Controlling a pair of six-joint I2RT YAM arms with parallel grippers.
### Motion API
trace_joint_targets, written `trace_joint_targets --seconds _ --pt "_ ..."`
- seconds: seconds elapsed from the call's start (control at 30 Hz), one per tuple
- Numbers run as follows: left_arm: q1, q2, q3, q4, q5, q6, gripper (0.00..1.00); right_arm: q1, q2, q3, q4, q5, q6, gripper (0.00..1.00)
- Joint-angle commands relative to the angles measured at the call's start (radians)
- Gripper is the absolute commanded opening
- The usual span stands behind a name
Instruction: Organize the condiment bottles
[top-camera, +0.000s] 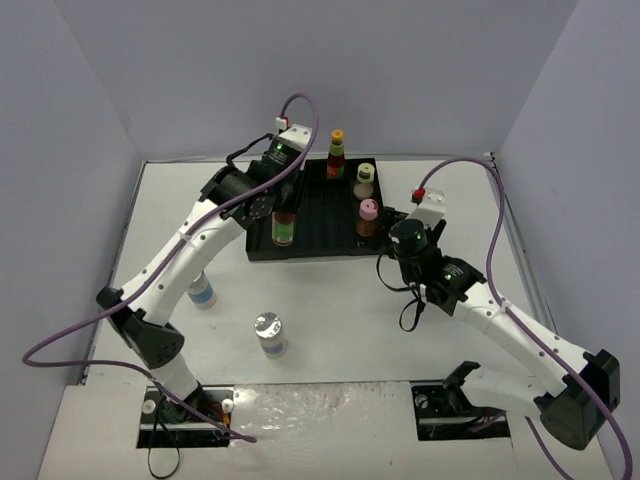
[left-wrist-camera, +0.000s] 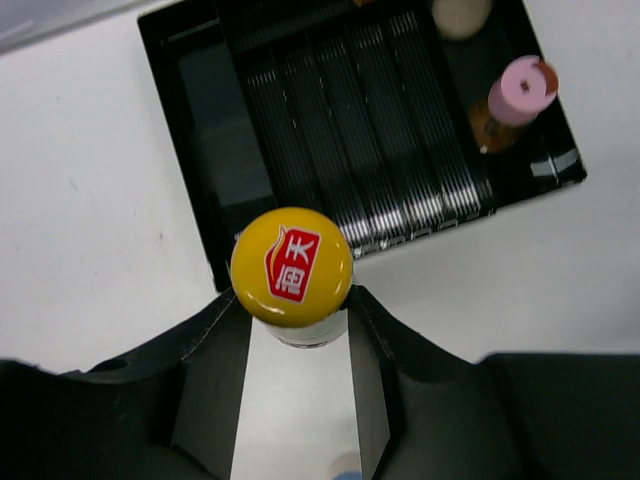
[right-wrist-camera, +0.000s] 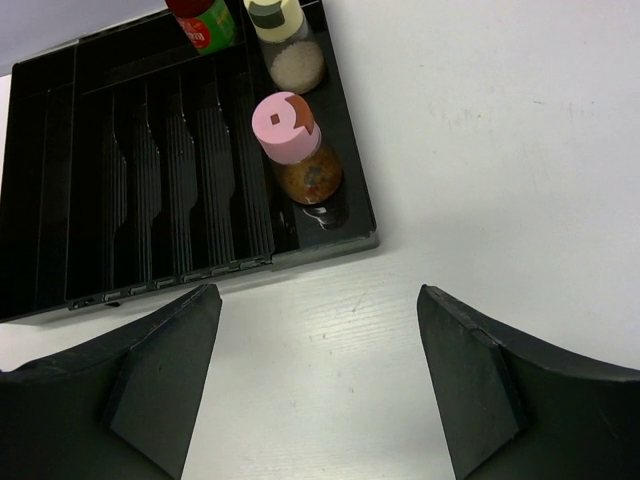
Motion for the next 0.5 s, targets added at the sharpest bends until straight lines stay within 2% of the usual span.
trace_joint_targets --seconds 0.0,0.1,0.2,0.47 --pt "0.056 0.147 0.276 0.06 -0.069 0.075 0.0 0.008 -0.054 -0.016 -0.006 0.011 0.01 0.76" --pt "0.105 0.283 0.451 0.087 -0.073 0.102 0.0 0.01 -0.068 -0.025 -0.025 0.001 0.016 0.76" --pt "0.156 0.382 0.558 0.132 -0.044 0.117 0.0 0.011 -0.079 -0.034 -0.041 -0.006 0.019 0.76" --pt "0.246 0.525 0.613 0.403 0.018 0.149 0.0 0.011 -0.094 -0.052 -0.052 -0.031 0.026 0.75"
